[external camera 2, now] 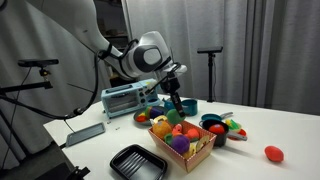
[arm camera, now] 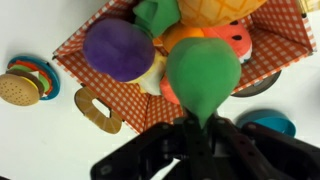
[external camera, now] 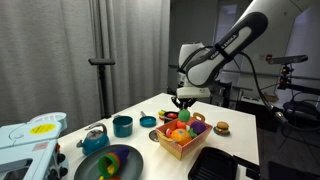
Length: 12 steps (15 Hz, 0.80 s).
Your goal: Put the pear plushy in the basket
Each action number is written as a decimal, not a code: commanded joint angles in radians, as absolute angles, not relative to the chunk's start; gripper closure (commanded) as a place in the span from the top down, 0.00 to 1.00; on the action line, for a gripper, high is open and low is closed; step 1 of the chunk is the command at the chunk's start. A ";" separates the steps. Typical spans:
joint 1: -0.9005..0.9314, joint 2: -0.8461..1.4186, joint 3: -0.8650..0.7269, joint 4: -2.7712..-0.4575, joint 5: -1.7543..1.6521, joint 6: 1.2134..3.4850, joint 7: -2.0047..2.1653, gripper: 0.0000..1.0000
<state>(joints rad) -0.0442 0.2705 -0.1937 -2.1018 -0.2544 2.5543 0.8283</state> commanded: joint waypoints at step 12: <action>-0.039 0.291 -0.186 -2.021 -0.187 2.563 0.746 1.00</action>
